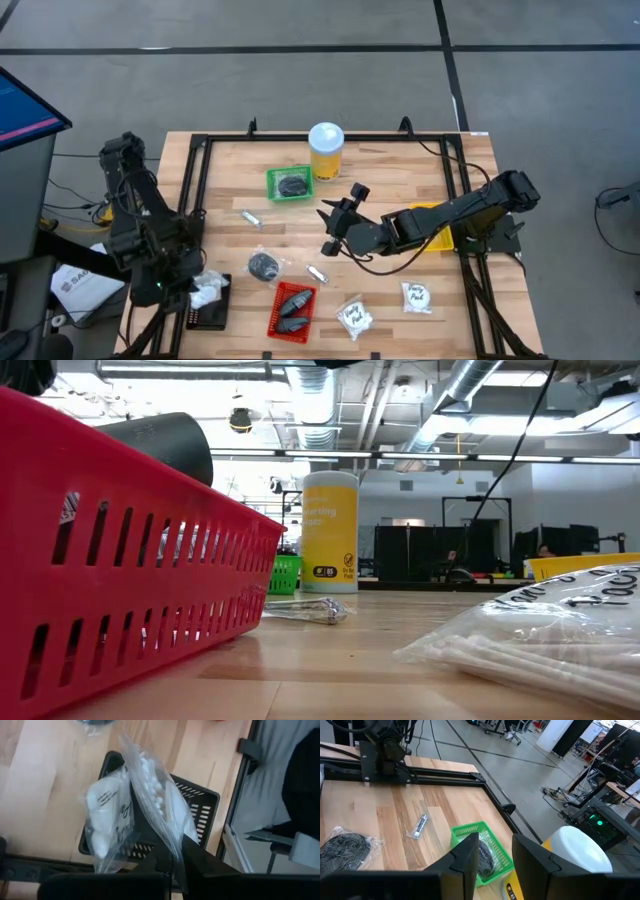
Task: Pick & Place Travel size toiletries
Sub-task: Put the white cotton pack into the black bin
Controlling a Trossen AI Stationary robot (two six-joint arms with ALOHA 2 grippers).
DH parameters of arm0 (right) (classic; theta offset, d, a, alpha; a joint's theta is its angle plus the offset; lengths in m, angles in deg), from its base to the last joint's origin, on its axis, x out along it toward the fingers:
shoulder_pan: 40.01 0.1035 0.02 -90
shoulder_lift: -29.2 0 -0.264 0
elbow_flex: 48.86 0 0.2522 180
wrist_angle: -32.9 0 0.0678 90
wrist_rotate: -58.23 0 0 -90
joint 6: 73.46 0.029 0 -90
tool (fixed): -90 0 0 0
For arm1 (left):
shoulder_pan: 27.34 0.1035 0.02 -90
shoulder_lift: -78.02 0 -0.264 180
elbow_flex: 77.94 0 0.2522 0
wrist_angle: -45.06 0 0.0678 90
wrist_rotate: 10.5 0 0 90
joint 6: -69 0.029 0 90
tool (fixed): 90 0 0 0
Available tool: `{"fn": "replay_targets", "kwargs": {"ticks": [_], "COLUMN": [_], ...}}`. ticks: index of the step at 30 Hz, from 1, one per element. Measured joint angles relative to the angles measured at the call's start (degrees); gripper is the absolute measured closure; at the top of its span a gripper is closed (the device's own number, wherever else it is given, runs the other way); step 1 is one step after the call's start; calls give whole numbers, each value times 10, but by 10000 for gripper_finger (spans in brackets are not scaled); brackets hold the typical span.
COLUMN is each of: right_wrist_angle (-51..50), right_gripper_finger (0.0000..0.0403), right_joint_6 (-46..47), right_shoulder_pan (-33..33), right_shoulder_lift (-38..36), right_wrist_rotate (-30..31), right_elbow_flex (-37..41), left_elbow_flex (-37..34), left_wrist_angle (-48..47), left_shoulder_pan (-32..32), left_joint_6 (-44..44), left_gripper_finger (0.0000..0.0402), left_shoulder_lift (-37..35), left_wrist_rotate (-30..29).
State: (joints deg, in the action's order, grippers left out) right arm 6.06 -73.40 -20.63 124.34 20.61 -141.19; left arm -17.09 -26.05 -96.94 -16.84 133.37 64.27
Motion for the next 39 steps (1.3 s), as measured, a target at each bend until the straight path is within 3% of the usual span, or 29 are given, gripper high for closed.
{"fn": "replay_targets", "kwargs": {"ticks": [18, 39], "right_wrist_angle": [-2, -2], "right_gripper_finger": [294, 294], "right_joint_6": [0, 0], "right_shoulder_pan": [0, 0], "right_shoulder_lift": [0, 0], "right_wrist_rotate": [0, 0], "right_elbow_flex": [0, 0], "left_elbow_flex": [0, 0], "left_wrist_angle": [-8, -18], "left_shoulder_pan": [-7, -7], "left_joint_6": [-1, 1], "left_gripper_finger": [396, 365], "left_shoulder_lift": [72, 127], "left_wrist_rotate": [-9, -23]}}
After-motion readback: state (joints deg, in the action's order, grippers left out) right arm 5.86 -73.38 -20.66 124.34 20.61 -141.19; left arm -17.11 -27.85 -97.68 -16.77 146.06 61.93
